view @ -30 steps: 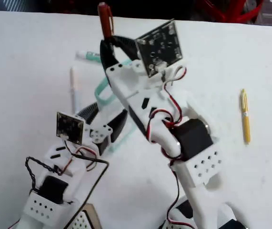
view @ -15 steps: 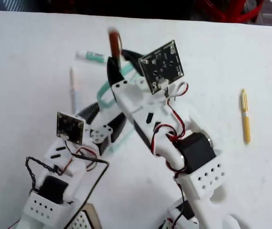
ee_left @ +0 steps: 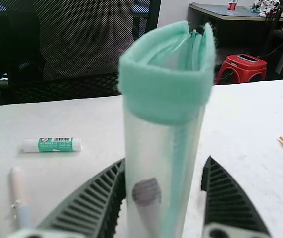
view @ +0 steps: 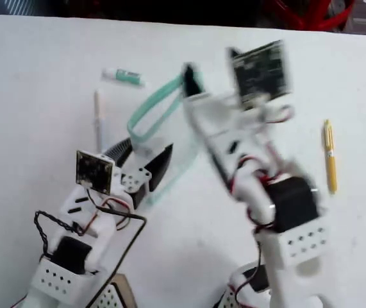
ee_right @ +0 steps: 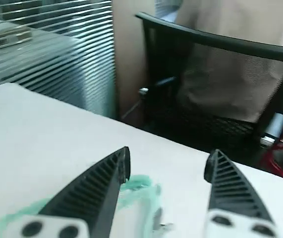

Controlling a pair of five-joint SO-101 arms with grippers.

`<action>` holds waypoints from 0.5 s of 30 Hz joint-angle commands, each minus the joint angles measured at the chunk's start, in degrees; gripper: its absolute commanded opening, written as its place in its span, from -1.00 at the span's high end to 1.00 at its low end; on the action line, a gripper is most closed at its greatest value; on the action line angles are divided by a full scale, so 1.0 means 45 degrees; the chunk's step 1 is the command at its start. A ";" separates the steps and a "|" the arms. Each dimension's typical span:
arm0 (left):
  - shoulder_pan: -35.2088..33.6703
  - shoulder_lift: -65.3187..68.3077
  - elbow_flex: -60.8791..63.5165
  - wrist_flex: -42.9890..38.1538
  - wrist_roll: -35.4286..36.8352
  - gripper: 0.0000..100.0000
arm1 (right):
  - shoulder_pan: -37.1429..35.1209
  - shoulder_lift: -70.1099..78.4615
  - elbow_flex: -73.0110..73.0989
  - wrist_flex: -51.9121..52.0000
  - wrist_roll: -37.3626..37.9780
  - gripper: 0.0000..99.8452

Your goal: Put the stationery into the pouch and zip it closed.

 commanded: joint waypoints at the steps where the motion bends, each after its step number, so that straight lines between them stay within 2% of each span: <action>1: -0.0049 -0.0147 -0.0059 -0.0332 0.0078 0.52 | 0.3389 -0.0166 -0.0293 0.0205 0.0371 0.53; 4: -0.0029 -0.0147 -0.0059 -0.0332 0.0078 0.52 | 0.5675 0.0772 0.0215 0.0186 0.1778 0.53; 8: -0.0049 -0.0147 -0.0078 -0.0332 0.0078 0.52 | 0.7687 0.3604 0.0176 0.0205 0.3770 0.53; 15: -0.0049 -0.0147 -0.0059 -0.0293 0.0078 0.52 | 0.9250 0.9719 -0.2090 0.0283 0.5822 0.53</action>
